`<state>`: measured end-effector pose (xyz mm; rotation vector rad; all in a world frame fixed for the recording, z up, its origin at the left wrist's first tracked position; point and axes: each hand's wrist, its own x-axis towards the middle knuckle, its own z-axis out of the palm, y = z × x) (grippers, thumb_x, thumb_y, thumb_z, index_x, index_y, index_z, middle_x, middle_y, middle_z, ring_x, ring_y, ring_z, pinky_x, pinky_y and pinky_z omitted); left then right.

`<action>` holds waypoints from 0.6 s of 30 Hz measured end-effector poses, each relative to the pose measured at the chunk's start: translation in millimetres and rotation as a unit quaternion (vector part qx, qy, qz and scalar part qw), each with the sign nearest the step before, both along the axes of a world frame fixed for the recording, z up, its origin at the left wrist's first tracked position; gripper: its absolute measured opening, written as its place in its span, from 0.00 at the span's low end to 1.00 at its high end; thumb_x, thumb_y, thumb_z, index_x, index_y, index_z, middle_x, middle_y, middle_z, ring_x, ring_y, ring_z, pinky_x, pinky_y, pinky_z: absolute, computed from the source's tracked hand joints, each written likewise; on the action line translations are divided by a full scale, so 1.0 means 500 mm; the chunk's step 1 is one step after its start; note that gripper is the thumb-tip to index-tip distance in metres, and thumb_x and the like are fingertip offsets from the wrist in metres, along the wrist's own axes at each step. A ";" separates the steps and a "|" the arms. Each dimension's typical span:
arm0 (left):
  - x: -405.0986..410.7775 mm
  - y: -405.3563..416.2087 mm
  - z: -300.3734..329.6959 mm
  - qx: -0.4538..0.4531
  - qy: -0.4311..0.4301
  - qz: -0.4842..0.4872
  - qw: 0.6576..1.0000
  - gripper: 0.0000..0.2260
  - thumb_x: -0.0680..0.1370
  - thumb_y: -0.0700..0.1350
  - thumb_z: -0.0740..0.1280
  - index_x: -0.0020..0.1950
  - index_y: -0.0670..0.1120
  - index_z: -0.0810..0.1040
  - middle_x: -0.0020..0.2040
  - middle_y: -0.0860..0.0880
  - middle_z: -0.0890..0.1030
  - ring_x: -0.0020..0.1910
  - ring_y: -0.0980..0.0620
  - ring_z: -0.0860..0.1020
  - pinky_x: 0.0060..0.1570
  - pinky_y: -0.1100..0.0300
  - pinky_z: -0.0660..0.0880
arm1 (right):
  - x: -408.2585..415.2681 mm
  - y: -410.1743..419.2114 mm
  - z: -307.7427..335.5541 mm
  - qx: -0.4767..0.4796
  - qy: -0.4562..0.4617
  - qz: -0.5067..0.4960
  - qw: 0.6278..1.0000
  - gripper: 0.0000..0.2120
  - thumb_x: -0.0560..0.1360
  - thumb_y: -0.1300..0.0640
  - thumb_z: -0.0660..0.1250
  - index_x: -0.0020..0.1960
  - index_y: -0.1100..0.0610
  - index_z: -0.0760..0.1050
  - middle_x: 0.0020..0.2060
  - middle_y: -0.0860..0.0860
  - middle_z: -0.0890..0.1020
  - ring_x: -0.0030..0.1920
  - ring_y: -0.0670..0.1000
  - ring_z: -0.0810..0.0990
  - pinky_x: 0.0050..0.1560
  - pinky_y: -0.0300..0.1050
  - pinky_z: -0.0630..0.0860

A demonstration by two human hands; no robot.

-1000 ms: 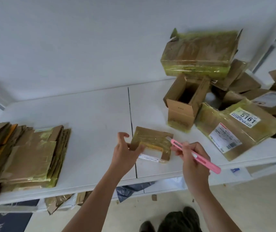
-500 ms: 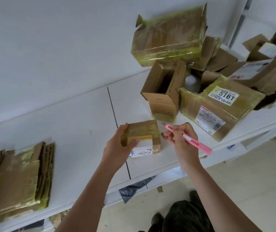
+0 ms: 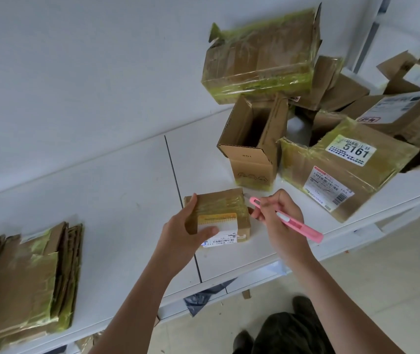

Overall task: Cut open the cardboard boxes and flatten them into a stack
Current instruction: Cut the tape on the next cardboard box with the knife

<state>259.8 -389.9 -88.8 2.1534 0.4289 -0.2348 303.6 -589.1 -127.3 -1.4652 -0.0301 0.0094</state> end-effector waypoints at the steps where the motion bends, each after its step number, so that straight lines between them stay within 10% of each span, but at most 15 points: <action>1: -0.001 -0.002 -0.001 -0.002 0.003 0.002 1.000 0.39 0.75 0.46 0.74 0.80 0.56 0.56 0.53 0.65 0.74 0.50 0.65 0.76 0.39 0.78 0.70 | -0.002 -0.004 -0.001 -0.018 0.000 0.007 1.000 0.09 0.79 0.63 0.67 0.41 0.61 0.71 0.32 0.53 0.82 0.38 0.52 0.82 0.49 0.66 0.78; 11: 0.001 -0.005 0.001 0.022 0.016 -0.028 0.999 0.37 0.77 0.47 0.72 0.80 0.58 0.54 0.60 0.58 0.76 0.54 0.57 0.78 0.43 0.73 0.72 | -0.038 -0.040 -0.003 -0.066 -0.024 0.042 0.997 0.09 0.75 0.47 0.64 0.38 0.48 0.70 0.34 0.53 0.83 0.41 0.67 0.80 0.45 0.74 0.75; 18: 0.004 -0.008 0.002 0.033 0.022 -0.046 0.998 0.37 0.77 0.48 0.71 0.80 0.59 0.54 0.59 0.56 0.76 0.52 0.56 0.77 0.46 0.68 0.73 | -0.067 -0.052 -0.020 -0.088 -0.034 0.023 0.995 0.10 0.78 0.56 0.63 0.39 0.47 0.70 0.36 0.52 0.84 0.41 0.62 0.83 0.44 0.69 0.77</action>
